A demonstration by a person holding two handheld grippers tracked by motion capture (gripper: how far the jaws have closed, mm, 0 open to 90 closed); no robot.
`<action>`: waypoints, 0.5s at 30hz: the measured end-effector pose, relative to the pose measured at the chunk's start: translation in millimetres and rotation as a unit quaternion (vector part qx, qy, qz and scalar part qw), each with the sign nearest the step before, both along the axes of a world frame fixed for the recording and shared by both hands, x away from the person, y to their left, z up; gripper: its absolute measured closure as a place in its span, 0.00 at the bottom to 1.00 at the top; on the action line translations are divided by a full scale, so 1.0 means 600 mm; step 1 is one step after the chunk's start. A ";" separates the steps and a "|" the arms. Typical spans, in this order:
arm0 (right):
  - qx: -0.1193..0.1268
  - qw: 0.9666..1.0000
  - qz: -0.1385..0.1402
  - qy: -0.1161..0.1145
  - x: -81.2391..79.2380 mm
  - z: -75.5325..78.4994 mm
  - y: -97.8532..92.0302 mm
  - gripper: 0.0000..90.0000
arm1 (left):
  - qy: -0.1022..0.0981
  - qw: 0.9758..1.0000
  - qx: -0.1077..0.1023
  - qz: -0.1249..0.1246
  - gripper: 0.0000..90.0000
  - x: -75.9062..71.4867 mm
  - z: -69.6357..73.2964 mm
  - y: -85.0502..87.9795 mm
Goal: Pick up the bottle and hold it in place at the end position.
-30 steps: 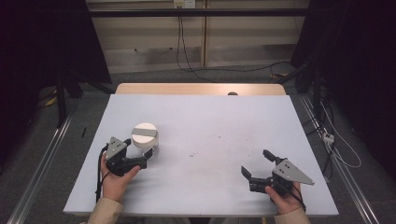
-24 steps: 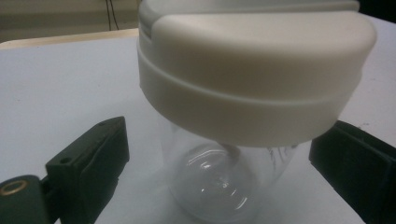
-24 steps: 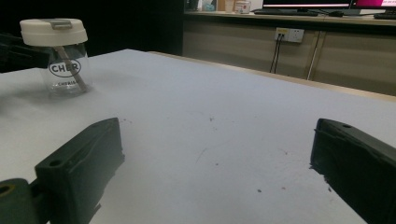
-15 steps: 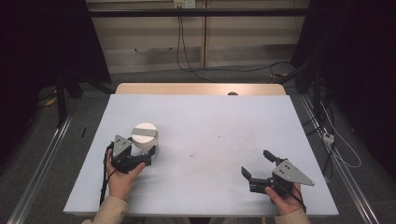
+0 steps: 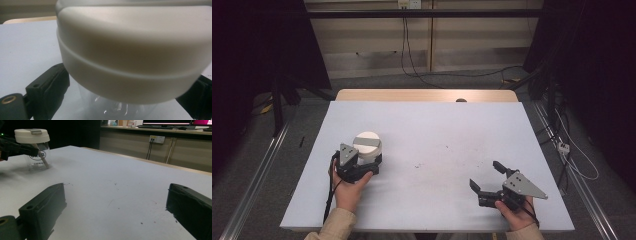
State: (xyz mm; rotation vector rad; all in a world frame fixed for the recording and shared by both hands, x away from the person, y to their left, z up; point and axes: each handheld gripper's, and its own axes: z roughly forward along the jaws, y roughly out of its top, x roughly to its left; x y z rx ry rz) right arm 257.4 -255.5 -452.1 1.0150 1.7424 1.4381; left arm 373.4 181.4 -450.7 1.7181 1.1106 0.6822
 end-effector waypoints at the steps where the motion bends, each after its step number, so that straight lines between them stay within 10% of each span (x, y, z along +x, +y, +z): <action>1: 0.000 1.000 0.000 0.000 0.000 0.000 0.000 0.02 | 0.000 1.000 0.000 0.000 0.07 0.000 0.000 0.000; 15: 0.003 1.000 -0.001 0.004 0.001 -0.001 -0.003 0.02 | -0.006 1.000 0.006 0.013 0.11 0.000 -0.004 -0.020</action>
